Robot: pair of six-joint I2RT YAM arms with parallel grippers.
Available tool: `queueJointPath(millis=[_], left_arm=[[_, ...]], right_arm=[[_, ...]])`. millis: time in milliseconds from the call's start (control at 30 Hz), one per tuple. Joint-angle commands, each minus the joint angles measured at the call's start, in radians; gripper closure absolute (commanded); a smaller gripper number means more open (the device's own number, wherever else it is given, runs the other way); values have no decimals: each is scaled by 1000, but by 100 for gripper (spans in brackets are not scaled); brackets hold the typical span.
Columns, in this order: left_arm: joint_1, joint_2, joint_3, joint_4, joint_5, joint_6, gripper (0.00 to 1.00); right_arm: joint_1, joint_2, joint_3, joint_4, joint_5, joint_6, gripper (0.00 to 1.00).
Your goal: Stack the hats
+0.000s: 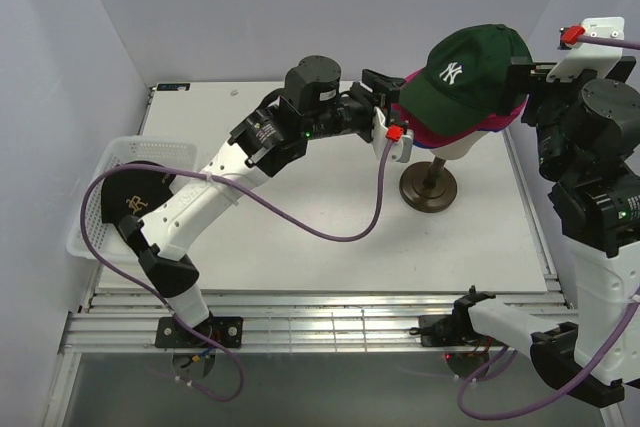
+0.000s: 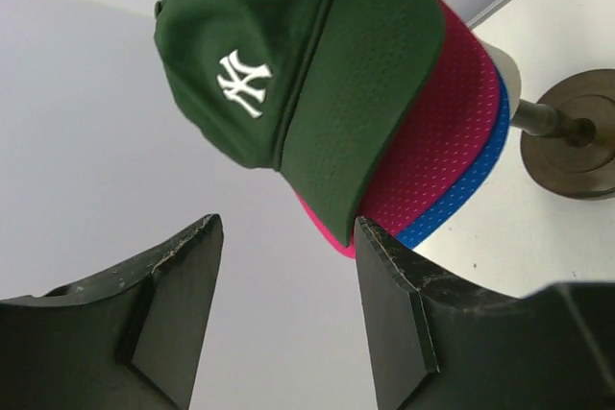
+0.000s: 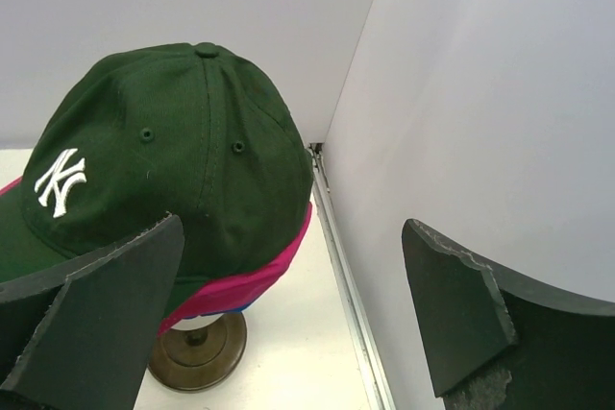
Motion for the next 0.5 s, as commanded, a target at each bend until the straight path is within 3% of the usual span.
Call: queueJointPath(millis=[0, 200, 467], left_arm=[[-7, -18, -32, -42, 67, 35, 33], [-46, 16, -37, -16, 24, 37, 33], [-65, 43, -53, 64, -42, 63, 46]], right_arm=[[-6, -19, -16, 66, 9, -23, 0], [-6, -19, -55, 79, 3, -28, 0], [-6, -42, -79, 85, -10, -32, 0]])
